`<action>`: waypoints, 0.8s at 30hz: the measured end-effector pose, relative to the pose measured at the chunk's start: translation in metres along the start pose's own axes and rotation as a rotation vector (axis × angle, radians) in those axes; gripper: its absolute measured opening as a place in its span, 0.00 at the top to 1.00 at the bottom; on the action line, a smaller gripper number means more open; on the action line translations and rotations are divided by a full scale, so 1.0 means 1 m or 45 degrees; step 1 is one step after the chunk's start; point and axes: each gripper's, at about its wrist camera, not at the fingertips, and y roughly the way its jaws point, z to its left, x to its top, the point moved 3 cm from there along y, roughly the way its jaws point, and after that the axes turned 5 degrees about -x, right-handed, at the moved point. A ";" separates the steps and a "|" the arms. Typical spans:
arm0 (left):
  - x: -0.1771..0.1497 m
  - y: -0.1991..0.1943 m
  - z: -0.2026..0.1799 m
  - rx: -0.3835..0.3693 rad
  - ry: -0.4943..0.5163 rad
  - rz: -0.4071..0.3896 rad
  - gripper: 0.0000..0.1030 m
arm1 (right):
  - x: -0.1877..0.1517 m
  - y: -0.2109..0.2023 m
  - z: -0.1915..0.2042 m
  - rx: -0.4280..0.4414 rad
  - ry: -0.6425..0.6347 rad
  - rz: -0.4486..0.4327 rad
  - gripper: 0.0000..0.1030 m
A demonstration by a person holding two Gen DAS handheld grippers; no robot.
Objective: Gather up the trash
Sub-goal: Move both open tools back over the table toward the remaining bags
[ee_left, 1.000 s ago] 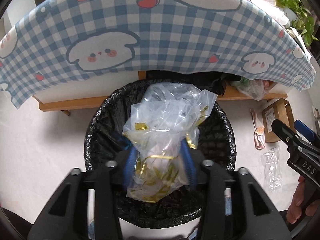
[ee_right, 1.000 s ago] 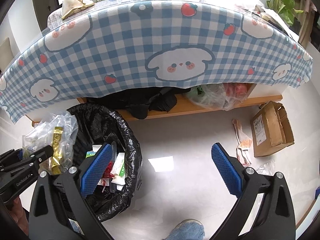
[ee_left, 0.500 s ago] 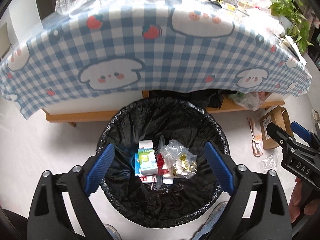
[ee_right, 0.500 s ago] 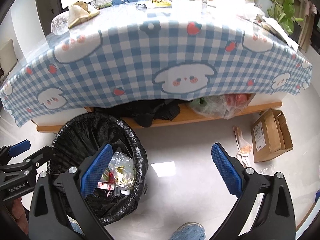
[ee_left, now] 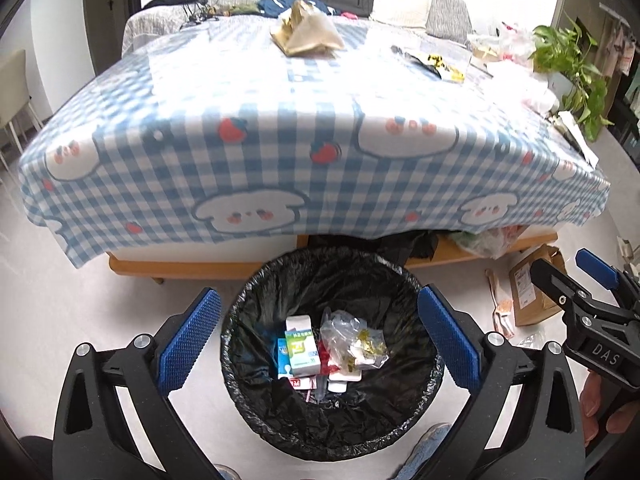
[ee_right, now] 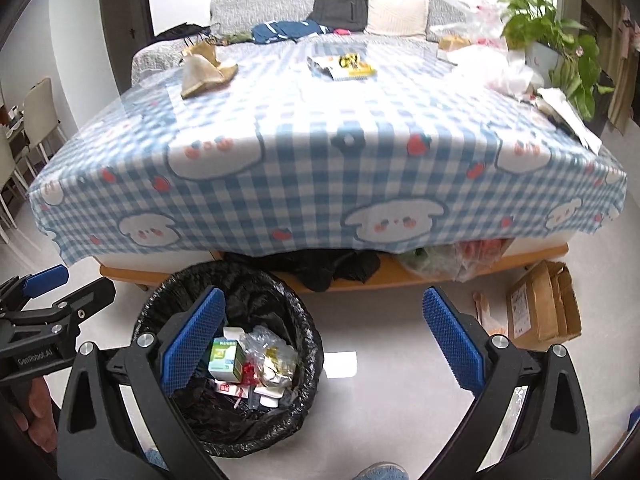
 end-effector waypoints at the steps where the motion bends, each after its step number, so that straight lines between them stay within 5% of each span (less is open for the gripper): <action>1: 0.002 -0.002 0.001 -0.002 -0.003 -0.007 0.06 | 0.003 -0.003 0.001 0.000 -0.003 -0.009 0.07; 24: 0.061 -0.028 0.001 0.024 0.045 -0.100 0.06 | 0.073 -0.029 -0.004 -0.002 0.002 -0.153 0.07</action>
